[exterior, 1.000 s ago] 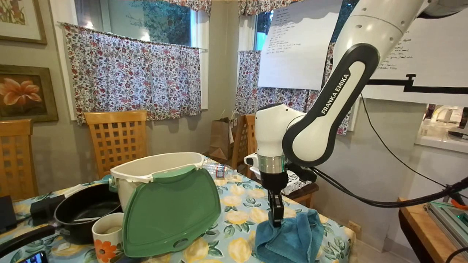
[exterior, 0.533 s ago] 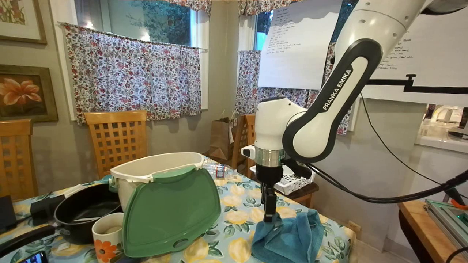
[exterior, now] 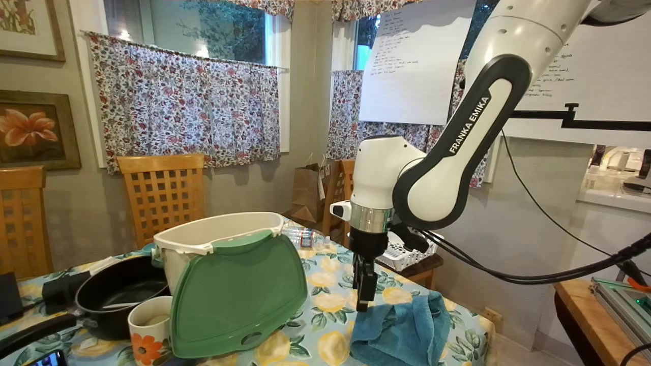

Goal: Put the silver spoon on the blue towel then fold the towel twice.

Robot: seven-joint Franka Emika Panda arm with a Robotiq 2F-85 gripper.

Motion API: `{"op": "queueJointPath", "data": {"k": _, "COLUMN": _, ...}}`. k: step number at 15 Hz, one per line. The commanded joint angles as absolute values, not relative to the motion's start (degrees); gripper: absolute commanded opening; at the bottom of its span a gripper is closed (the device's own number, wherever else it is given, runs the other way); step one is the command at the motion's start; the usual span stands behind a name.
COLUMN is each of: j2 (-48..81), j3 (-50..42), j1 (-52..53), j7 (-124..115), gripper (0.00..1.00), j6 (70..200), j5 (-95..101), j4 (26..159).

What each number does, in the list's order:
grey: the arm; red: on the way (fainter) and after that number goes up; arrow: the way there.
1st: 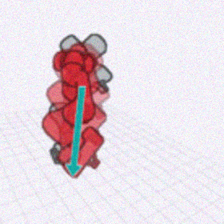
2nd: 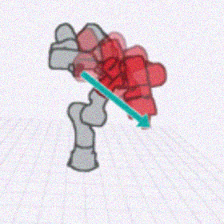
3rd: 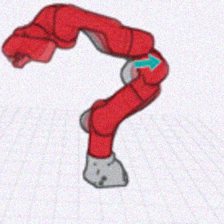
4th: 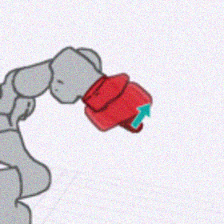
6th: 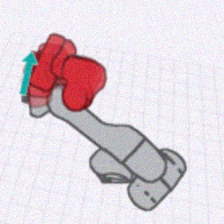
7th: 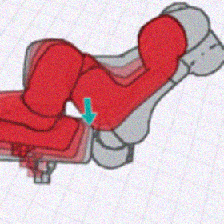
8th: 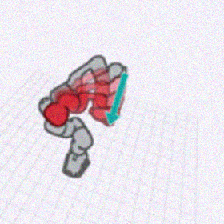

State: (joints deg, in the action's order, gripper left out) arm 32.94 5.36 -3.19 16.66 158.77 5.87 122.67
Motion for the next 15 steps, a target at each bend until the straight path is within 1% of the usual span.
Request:
{"op": "queueJointPath", "data": {"k": 1, "j2": 33.8, "j3": 7.3, "j1": -4.6, "j7": 19.3, "gripper": 0.94, "j6": 156.5, "j5": 5.4, "j4": 121.7}}
{"op": "queueJointPath", "data": {"k": 3, "j2": 33.5, "j3": 6.5, "j1": -3.8, "j7": 18.9, "gripper": 1.0, "j6": 154.3, "j5": 6.1, "j4": 121.8}}
{"op": "queueJointPath", "data": {"k": 10, "j2": 34.0, "j3": 6.3, "j1": -2.8, "j7": 19.1, "gripper": 1.0, "j6": 145.4, "j5": 5.8, "j4": 120.5}}
{"op": "queueJointPath", "data": {"k": 11, "j2": 34.3, "j3": 6.2, "j1": -2.6, "j7": 18.9, "gripper": 0.85, "j6": 144.8, "j5": 5.8, "j4": 120.0}}
{"op": "queueJointPath", "data": {"k": 12, "j2": 34.7, "j3": 6.5, "j1": -2.8, "j7": 19.1, "gripper": 0.74, "j6": 144.2, "j5": 5.3, "j4": 119.4}}
{"op": "queueJointPath", "data": {"k": 14, "j2": 35.4, "j3": 6.6, "j1": -2.8, "j7": 19.3, "gripper": 0.59, "j6": 143.3, "j5": 5.2, "j4": 118.2}}
{"op": "queueJointPath", "data": {"k": 15, "j2": 36.0, "j3": 6.6, "j1": -2.6, "j7": 19.2, "gripper": 0.5, "j6": 142.8, "j5": 5.2, "j4": 117.5}}
